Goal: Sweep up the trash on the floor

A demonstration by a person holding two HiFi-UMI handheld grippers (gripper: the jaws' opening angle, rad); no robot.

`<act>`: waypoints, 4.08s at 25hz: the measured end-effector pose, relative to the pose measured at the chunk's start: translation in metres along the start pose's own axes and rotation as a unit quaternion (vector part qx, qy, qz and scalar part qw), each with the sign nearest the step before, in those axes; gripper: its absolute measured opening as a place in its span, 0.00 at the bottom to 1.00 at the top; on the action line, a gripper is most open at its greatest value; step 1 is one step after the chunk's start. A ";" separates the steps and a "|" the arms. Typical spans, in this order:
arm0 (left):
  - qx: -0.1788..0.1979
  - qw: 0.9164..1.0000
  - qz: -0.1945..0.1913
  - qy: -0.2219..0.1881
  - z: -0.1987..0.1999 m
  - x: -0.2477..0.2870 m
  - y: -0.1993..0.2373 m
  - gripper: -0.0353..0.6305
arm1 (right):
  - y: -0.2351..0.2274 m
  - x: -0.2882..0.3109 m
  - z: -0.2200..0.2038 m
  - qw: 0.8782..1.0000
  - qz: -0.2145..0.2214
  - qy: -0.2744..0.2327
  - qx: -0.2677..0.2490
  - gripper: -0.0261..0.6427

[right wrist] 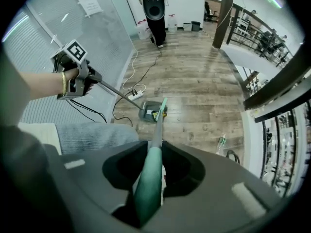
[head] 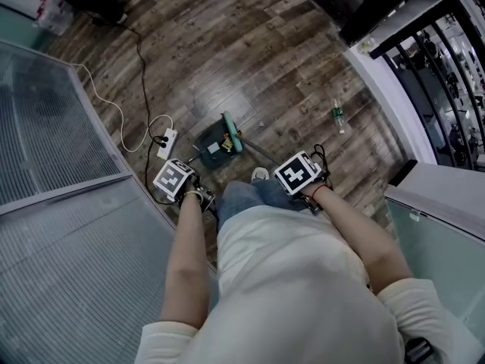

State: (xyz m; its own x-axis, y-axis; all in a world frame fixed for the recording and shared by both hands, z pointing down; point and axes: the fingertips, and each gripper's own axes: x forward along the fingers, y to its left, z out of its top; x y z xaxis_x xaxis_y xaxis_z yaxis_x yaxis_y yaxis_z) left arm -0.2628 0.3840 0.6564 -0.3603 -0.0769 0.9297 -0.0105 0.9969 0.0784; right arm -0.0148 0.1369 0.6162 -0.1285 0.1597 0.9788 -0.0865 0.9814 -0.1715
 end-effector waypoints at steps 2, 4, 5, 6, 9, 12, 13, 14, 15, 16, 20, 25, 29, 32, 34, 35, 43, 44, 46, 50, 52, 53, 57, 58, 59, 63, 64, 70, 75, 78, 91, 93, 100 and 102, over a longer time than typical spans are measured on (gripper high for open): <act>0.000 1.000 0.000 0.000 0.000 0.000 0.001 0.20 | -0.014 0.000 -0.003 1.000 -0.017 -0.003 0.016 0.19; -0.001 1.000 -0.001 0.000 0.001 0.001 0.001 0.20 | -0.029 0.002 -0.005 0.999 -0.035 -0.004 0.031 0.19; -0.002 1.000 -0.002 -0.001 0.002 0.001 0.001 0.20 | -0.037 0.003 -0.007 0.998 -0.044 -0.004 0.039 0.19; -0.002 1.000 -0.002 -0.001 0.002 0.002 0.001 0.20 | -0.044 0.005 -0.009 0.997 -0.054 -0.002 0.047 0.19; -0.002 1.000 -0.002 -0.001 0.004 0.002 0.000 0.20 | -0.068 0.005 -0.018 0.994 -0.084 0.010 0.073 0.19; -0.002 1.000 -0.002 0.000 0.005 0.002 0.001 0.20 | -0.084 0.008 -0.024 0.991 -0.100 0.017 0.091 0.19; -0.002 1.000 -0.002 0.000 0.005 0.003 0.001 0.20 | -0.088 0.011 -0.025 0.990 -0.102 0.017 0.094 0.19; -0.003 1.000 -0.002 0.000 0.005 0.003 0.000 0.20 | -0.091 0.014 -0.026 0.990 -0.103 0.018 0.097 0.19; -0.003 1.000 -0.002 0.000 0.005 0.003 0.000 0.20 | -0.094 0.016 -0.028 0.989 -0.106 0.020 0.099 0.19; -0.003 1.000 -0.002 0.001 0.005 0.003 -0.001 0.20 | -0.097 0.017 -0.029 0.989 -0.110 0.025 0.100 0.19; -0.002 1.000 0.000 0.001 0.006 0.002 -0.001 0.20 | -0.101 0.025 -0.034 0.987 -0.126 0.046 0.091 0.19; -0.001 1.000 0.000 0.001 0.007 0.003 -0.002 0.20 | -0.095 0.036 -0.034 0.986 -0.132 0.067 0.073 0.19; -0.001 1.000 0.000 0.001 0.009 0.003 0.000 0.20 | -0.085 0.042 -0.033 0.987 -0.132 0.083 0.049 0.19; 0.000 1.000 0.001 0.000 0.010 0.004 -0.001 0.20 | -0.075 0.046 -0.028 0.987 -0.132 0.089 0.023 0.19; 0.001 1.000 0.000 0.000 0.011 0.004 -0.002 0.20 | -0.066 0.049 -0.024 0.988 -0.126 0.092 0.012 0.19; 0.002 1.000 0.000 0.000 0.011 0.005 -0.003 0.20 | -0.060 0.050 -0.022 0.988 -0.122 0.093 0.007 0.19; 0.000 1.000 -0.002 -0.001 0.015 0.007 -0.003 0.20 | -0.037 0.055 -0.007 0.988 -0.117 0.099 -0.017 0.19; 0.000 1.000 -0.002 -0.001 0.015 0.007 -0.004 0.20 | -0.036 0.054 -0.006 0.988 -0.115 0.099 -0.018 0.19; 0.000 1.000 -0.002 -0.001 0.015 0.007 -0.005 0.20 | -0.033 0.055 -0.005 0.989 -0.111 0.100 -0.021 0.19; 0.000 1.000 -0.002 -0.002 0.016 0.008 -0.004 0.20 | -0.023 0.057 -0.001 0.989 -0.105 0.100 -0.031 0.19; 0.000 1.000 -0.001 -0.002 0.017 0.008 -0.004 0.20 | -0.018 0.057 0.002 0.990 -0.100 0.098 -0.033 0.19; 0.000 1.000 -0.001 -0.002 0.017 0.007 -0.005 0.20 | -0.016 0.057 0.003 0.990 -0.096 0.097 -0.032 0.19; 0.000 1.000 -0.002 -0.001 0.017 0.006 -0.005 0.20 | -0.006 0.058 0.009 0.992 -0.080 0.092 -0.030 0.19; -0.001 1.000 -0.002 -0.001 0.017 0.006 -0.005 0.20 | -0.003 0.058 0.010 0.992 -0.076 0.092 -0.034 0.19; 0.000 1.000 -0.002 -0.001 0.017 0.007 -0.004 0.20 | 0.001 0.059 0.010 0.992 -0.073 0.093 -0.038 0.19; 0.000 1.000 -0.003 -0.001 0.015 0.007 -0.004 0.20 | 0.013 0.063 0.013 0.992 -0.065 0.093 -0.049 0.19; 0.001 1.000 -0.003 -0.001 0.015 0.008 -0.005 0.20 | 0.015 0.063 0.015 0.992 -0.065 0.093 -0.054 0.19; 0.003 1.000 0.000 0.000 0.018 0.009 -0.007 0.20 | 0.026 0.064 0.017 0.991 -0.056 0.093 -0.075 0.19; 0.003 1.000 0.001 0.001 0.018 0.011 -0.008 0.20 | 0.039 0.065 0.019 0.991 -0.043 0.086 -0.093 0.19; 0.002 1.000 0.002 0.002 0.016 0.011 -0.008 0.20 | 0.048 0.066 0.018 0.990 -0.035 0.082 -0.111 0.19; 0.006 1.000 0.005 0.000 0.017 0.009 -0.011 0.20 | 0.061 0.048 0.020 0.986 -0.006 0.062 -0.155 0.19; 0.006 1.000 0.006 0.001 0.017 0.009 -0.013 0.20 | 0.057 0.042 0.018 0.987 -0.001 0.058 -0.149 0.19; 0.004 1.000 0.006 0.005 0.020 0.010 -0.013 0.20 | 0.037 0.016 0.008 0.993 0.020 0.039 -0.110 0.19; 0.001 1.000 0.003 0.007 0.021 0.010 -0.013 0.20 | 0.031 0.011 0.005 0.994 0.026 0.035 -0.100 0.19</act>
State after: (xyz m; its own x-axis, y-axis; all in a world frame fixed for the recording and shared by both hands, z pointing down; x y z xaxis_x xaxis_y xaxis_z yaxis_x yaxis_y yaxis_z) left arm -0.2861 0.3711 0.6572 -0.3463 -0.0703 0.9355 -0.0108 0.9974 0.0709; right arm -0.0236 0.1689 0.6214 -0.0574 0.2117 0.9757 0.1167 0.9720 -0.2040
